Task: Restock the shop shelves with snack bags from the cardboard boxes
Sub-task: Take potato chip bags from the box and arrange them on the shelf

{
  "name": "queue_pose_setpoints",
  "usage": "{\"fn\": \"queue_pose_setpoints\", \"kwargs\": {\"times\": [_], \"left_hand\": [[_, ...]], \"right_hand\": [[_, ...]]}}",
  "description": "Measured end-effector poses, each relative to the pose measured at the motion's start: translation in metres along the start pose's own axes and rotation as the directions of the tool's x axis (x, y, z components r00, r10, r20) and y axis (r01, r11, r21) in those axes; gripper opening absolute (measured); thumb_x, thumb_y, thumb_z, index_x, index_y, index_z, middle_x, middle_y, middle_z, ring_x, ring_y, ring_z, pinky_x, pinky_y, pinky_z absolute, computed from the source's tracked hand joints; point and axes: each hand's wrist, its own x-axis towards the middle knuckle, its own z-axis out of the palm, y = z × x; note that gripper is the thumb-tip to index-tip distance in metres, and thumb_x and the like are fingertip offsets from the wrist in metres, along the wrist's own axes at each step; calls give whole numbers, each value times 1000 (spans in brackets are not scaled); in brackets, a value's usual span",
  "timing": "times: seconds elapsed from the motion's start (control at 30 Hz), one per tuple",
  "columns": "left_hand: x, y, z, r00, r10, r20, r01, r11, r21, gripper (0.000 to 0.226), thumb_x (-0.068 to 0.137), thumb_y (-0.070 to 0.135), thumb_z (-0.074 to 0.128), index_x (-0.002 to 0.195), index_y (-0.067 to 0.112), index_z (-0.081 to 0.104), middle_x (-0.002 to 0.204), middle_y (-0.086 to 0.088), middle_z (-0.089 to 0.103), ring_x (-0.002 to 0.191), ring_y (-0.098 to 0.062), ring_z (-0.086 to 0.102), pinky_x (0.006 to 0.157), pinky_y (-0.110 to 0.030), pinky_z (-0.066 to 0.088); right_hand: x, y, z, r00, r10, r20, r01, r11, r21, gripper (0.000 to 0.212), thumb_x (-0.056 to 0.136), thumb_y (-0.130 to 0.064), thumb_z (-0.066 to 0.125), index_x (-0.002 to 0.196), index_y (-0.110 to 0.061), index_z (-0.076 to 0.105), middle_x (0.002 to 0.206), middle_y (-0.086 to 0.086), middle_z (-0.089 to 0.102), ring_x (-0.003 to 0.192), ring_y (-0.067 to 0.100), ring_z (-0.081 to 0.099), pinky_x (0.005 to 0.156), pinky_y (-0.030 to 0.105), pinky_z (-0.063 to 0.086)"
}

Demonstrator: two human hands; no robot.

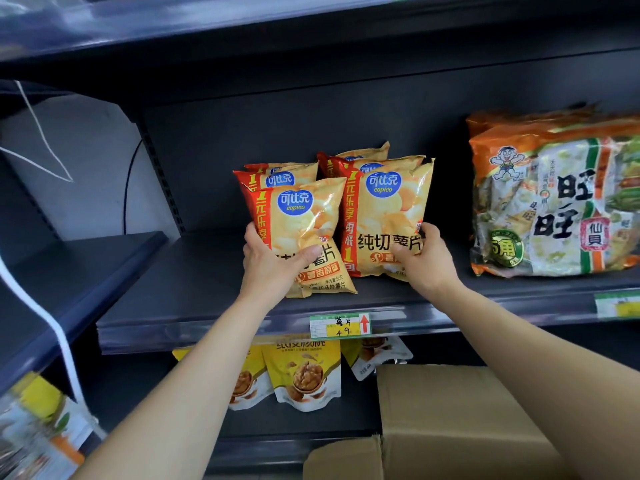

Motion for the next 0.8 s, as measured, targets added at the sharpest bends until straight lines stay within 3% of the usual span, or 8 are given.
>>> {"fn": "queue_pose_setpoints", "kwargs": {"times": [0.13, 0.3, 0.43, 0.6, 0.67, 0.8], "left_hand": [[-3, 4, 4, 1000, 9, -22, -9, 1000, 17, 113, 67, 51, 79, 148, 26, 5, 145, -4, 30, 133, -24, 37, 106, -49, 40], [-8, 9, 9, 990, 11, -139, 1, 996, 84, 115, 70, 51, 76, 150, 19, 0, 148, -10, 28, 135, -29, 33, 106, -53, 37], [-15, 15, 11, 990, 4, -144, 19, 988, 154, 123, 64, 57, 77, 150, 19, -2, 147, -10, 22, 136, -29, 27, 108, -51, 32], [-28, 22, 5, 968, 146, -204, -83, 955, 286, 118, 65, 49, 82, 149, 19, 5, 147, -7, 19, 136, -27, 25, 110, -46, 27], [-37, 22, 6, 941, 254, -225, -149, 905, 399, 109, 67, 43, 82, 147, 16, 13, 145, -8, 22, 134, -27, 27, 108, -45, 29], [-56, 17, 19, 901, 416, -126, -272, 766, 582, 88, 74, 38, 77, 142, 16, 25, 140, -10, 28, 129, -28, 32, 102, -43, 35]], "right_hand": [[1, 5, -9, 999, -26, -34, 24, 998, -64, 45, 94, -28, 52, 135, -22, 37, 122, 8, 56, 114, 32, 53, 98, 57, 41], [-5, 6, -18, 998, -28, -63, 23, 996, -81, 55, 93, -27, 55, 142, -17, 33, 135, 11, 45, 124, 33, 42, 103, 54, 36], [-15, 2, -20, 989, -100, -108, 88, 989, -116, 57, 91, -27, 59, 142, -16, 35, 140, 10, 40, 129, 31, 34, 106, 51, 32], [-30, -9, -16, 961, -171, -216, 130, 973, -192, 58, 90, -24, 61, 141, -13, 34, 142, 10, 35, 128, 30, 33, 103, 43, 29], [-37, -12, -15, 930, -264, -255, 200, 947, -253, 51, 90, -21, 60, 136, -12, 39, 138, 11, 38, 125, 30, 34, 100, 39, 29], [-46, -14, -13, 897, -431, -97, 388, 874, -293, 44, 91, -17, 60, 132, -10, 46, 132, 9, 43, 121, 27, 42, 97, 36, 35]]}}
